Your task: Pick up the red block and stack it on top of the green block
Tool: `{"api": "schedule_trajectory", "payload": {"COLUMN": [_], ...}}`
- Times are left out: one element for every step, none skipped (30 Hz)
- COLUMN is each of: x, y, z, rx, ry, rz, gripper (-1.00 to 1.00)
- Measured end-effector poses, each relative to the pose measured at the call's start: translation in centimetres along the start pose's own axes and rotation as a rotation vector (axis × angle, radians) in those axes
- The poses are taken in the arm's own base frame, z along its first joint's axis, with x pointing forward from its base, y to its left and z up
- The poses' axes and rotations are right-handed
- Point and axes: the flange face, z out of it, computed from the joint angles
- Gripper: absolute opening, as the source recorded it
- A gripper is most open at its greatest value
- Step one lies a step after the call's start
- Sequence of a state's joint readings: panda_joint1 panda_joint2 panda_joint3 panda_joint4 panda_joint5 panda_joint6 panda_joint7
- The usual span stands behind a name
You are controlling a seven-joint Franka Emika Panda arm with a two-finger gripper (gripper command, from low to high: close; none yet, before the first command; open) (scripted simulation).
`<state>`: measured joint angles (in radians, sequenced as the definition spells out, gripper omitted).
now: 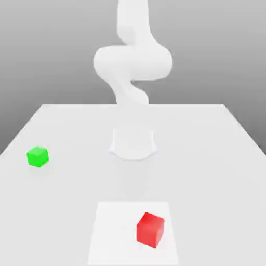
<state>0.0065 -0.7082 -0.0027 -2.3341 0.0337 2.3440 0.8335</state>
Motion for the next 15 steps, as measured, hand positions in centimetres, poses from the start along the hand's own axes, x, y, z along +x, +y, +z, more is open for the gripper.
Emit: {"api": "schedule_trajectory", "payload": {"x": [-0.3, -0.6, -1.0, -1.6, -2.2, -2.8, -3.6, -4.4, -5.3, -6.2, -7.2, -8.2, -9.2, -10.3, -11.4], "y": [0.2, 0.5, 0.8, 1.2, 1.6, 2.1, 2.6, 3.2, 3.9, 4.6, 5.4, 6.3, 7.2, 8.2, 9.2], "z": [2.4, 4.8, 7.0, 9.2, 11.3, 13.4, 15.4, 17.4, 19.3, 21.1, 22.9, 24.6, 26.2, 27.7, 29.2], "rx": [-0.020, -0.040, -0.062, -0.084, -0.108, -0.132, -0.157, -0.184, -0.212, -0.240, -0.269, -0.300, -0.331, -0.362, -0.395], "ry": [-0.031, -0.060, -0.087, -0.112, -0.136, -0.159, -0.180, -0.200, -0.219, -0.237, -0.253, -0.267, -0.280, -0.292, -0.302], "rz": [0.024, 0.047, 0.069, 0.091, 0.113, 0.134, 0.154, 0.175, 0.194, 0.214, 0.233, 0.251, 0.270, 0.287, 0.305], "gripper": [0.00, 0.00, 0.00, 0.00, 0.00, 0.00, 0.00, 0.00, 0.00, 0.00, 0.00, 0.00, 0.00, 0.00, 0.00]}}
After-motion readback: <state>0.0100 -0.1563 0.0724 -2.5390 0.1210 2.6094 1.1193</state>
